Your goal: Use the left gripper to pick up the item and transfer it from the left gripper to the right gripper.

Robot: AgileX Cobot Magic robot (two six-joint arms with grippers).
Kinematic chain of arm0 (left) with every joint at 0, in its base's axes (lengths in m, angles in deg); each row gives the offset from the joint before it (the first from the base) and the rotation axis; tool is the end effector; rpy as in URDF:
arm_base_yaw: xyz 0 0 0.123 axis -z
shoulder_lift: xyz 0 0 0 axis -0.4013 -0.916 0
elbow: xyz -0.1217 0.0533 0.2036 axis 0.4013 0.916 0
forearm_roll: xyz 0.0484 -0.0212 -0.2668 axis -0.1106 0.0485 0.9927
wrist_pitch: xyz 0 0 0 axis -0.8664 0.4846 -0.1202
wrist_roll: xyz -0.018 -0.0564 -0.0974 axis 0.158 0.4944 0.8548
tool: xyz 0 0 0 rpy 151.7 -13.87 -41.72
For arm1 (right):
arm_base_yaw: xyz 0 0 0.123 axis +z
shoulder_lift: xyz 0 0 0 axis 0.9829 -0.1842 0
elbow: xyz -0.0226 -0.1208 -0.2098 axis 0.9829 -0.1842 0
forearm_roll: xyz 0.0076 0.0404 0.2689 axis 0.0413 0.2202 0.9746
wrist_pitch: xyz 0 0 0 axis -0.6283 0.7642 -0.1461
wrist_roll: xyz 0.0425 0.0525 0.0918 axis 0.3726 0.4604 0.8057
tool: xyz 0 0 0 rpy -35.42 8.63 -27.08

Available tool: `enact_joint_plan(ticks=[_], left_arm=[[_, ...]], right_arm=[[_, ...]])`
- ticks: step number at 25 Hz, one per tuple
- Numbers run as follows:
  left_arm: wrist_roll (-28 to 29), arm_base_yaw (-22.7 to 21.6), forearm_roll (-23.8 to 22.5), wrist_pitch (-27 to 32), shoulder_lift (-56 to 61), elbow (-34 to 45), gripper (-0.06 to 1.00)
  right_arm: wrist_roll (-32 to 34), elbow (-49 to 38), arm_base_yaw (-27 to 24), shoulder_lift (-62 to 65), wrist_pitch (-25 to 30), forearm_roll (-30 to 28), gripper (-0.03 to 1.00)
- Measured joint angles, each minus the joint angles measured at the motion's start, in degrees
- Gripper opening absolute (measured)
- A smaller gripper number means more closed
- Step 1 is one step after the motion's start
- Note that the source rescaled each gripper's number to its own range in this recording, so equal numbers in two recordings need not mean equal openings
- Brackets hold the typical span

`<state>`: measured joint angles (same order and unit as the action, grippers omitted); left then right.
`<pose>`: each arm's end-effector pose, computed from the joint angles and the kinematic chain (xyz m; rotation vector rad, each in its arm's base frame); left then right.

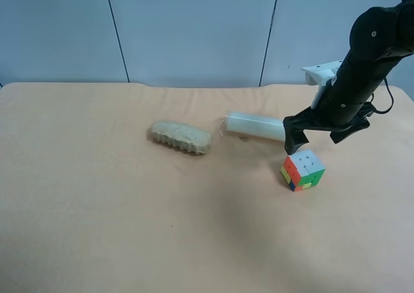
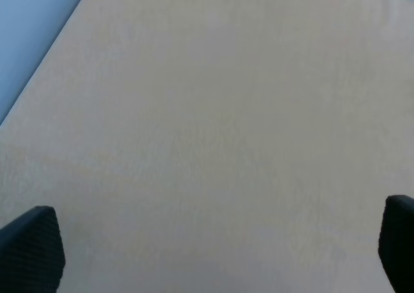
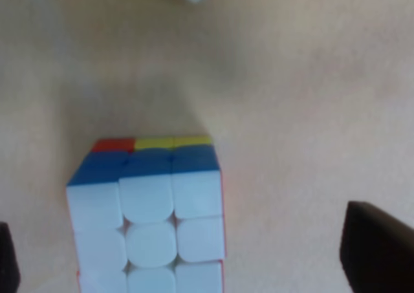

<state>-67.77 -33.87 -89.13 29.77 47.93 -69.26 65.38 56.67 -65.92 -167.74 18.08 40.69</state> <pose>0.0719 0.0211 0.2784 -0.3289 2.0127 0.1201 0.3267 0.0782 0.1077 -0.2333 2.9195 0.0490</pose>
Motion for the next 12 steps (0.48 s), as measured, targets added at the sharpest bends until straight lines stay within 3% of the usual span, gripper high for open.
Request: enact_joint_plan(ticks=[12], left_arm=[[0.00, 0.00, 0.00, 0.00, 0.00, 0.00, 1.00]], right_arm=[[0.00, 11.29, 0.00, 12.25, 23.64, 0.00, 0.99]])
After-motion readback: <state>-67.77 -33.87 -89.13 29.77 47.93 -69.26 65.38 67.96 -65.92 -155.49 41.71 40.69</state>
